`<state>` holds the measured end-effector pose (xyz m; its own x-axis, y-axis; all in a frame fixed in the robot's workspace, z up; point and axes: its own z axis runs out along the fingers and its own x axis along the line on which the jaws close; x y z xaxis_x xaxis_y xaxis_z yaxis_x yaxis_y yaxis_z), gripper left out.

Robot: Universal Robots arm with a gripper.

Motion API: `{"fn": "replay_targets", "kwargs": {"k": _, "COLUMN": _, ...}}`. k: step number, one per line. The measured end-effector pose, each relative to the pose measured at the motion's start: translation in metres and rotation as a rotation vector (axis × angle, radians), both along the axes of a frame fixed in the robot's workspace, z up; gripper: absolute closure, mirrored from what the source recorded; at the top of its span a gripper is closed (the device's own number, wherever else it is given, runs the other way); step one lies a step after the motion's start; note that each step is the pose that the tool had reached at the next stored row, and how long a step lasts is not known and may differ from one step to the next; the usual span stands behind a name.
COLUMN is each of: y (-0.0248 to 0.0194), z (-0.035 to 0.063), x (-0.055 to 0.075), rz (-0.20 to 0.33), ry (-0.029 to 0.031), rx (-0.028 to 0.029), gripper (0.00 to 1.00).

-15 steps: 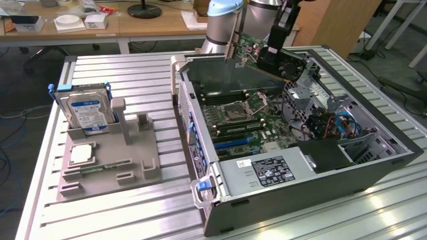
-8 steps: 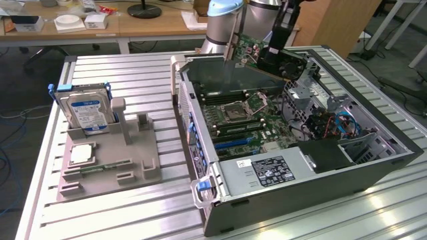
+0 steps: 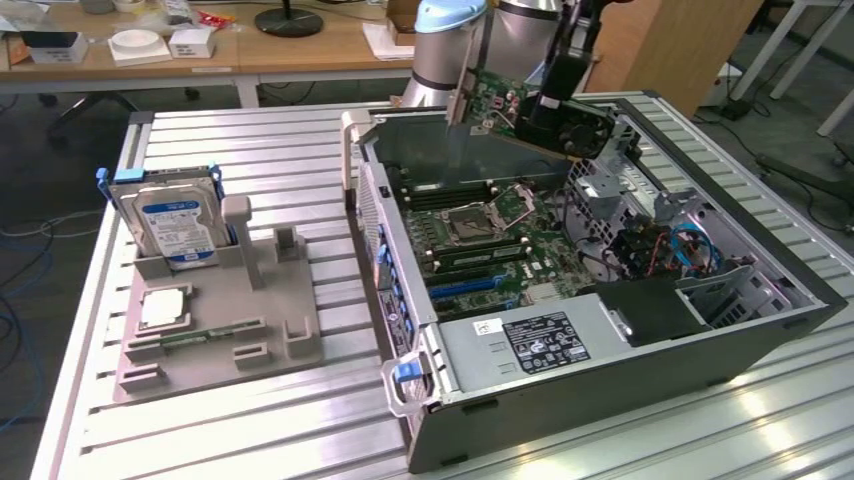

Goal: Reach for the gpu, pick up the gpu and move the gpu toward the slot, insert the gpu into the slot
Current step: 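Insert the gpu into the slot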

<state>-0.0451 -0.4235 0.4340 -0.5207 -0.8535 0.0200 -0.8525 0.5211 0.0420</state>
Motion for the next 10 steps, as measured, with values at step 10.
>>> {"fn": "replay_targets", "kwargs": {"k": 10, "y": -0.0002, "z": -0.0001, "x": 0.0001, "rz": 0.102, "ry": -0.0001, "rx": 0.0001, "gripper": 0.74}}
